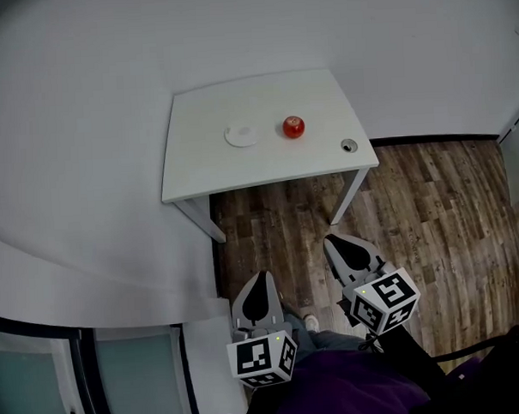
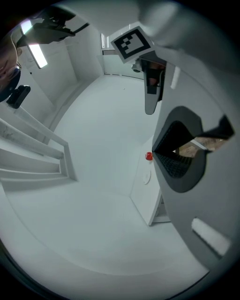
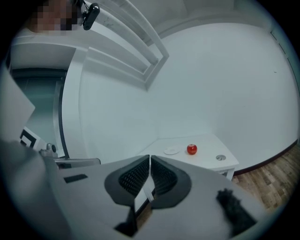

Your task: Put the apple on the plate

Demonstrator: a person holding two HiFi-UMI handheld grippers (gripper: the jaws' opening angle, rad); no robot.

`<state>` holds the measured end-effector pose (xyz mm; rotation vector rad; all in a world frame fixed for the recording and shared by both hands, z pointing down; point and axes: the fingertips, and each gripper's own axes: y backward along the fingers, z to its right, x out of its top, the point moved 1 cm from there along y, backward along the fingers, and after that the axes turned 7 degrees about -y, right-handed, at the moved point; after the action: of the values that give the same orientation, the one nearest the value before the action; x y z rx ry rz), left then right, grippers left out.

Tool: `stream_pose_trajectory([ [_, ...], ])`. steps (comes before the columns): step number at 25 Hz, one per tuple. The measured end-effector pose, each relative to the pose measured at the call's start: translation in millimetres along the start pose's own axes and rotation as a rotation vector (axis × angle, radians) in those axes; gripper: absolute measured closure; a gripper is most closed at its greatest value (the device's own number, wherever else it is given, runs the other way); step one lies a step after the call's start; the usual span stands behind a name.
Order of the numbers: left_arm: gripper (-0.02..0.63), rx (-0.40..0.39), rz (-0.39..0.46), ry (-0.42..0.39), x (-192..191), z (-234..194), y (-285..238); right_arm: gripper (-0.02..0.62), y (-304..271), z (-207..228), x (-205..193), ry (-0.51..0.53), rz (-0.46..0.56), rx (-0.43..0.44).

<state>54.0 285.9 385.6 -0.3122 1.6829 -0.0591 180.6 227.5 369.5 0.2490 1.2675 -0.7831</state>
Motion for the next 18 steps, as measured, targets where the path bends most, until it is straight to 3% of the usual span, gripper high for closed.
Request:
stream_pose_trajectory([
  [18,0.598,-0.056,0.023,-0.020,52.4,-106.3,-134.4,0.583,-154.3,28.7,47.8,-0.019,0.032,-0.058],
])
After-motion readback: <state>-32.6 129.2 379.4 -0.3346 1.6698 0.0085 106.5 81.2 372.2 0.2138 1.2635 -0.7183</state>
